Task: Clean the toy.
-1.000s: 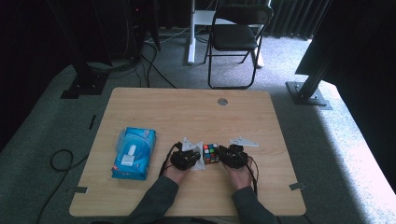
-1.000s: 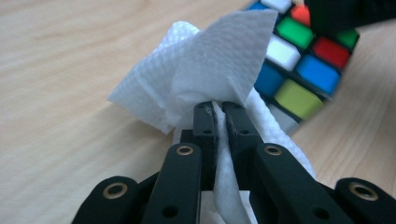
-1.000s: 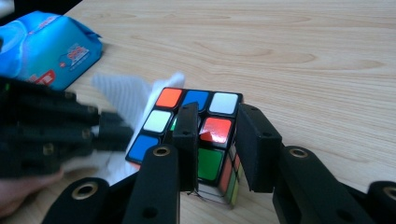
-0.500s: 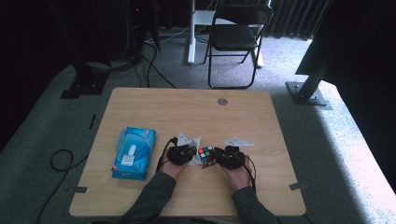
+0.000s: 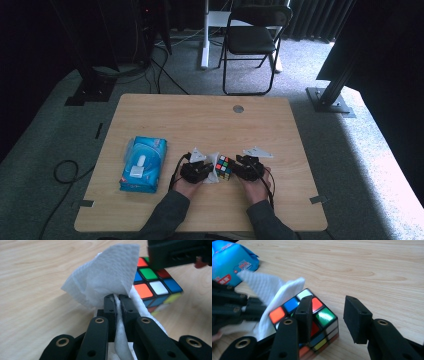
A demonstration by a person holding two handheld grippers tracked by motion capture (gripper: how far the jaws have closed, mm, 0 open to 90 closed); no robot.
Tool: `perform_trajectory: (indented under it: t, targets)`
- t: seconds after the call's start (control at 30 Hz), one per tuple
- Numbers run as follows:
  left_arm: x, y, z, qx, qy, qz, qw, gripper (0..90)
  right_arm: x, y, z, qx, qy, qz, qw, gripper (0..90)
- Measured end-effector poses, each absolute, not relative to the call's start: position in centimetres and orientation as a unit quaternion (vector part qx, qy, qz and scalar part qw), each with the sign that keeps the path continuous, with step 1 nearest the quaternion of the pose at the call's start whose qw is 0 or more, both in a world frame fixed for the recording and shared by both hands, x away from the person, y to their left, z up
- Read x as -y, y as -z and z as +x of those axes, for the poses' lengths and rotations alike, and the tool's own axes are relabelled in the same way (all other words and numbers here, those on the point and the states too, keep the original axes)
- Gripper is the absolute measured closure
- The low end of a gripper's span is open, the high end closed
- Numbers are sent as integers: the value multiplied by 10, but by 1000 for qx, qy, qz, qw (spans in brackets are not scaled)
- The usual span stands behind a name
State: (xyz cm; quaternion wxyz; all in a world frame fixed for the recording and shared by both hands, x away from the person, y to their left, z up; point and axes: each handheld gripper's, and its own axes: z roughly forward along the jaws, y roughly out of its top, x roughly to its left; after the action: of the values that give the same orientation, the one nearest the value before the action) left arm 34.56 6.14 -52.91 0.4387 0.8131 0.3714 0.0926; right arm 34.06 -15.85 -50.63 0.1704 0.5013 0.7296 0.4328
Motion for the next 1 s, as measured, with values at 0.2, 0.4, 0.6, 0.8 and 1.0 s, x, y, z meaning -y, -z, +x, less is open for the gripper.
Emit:
perform_trajectory:
  t: [0.2,0.4,0.6,0.8,1.0]
  targets:
    - [-54,529,340,-360,-90,820,435,856,161,505,336,-727,-431,508,167,570]
    - [-54,528,340,-361,-88,819,437,856,164,504,332,-727,-428,513,163,586]
    - [-53,527,340,-362,-87,817,440,856,165,504,329,-730,-426,512,153,632]
    - [-53,523,344,-367,-94,811,446,855,165,506,332,-727,-436,510,143,705]
    - [-54,517,353,-372,-102,806,449,855,165,506,334,-726,-436,511,145,708]
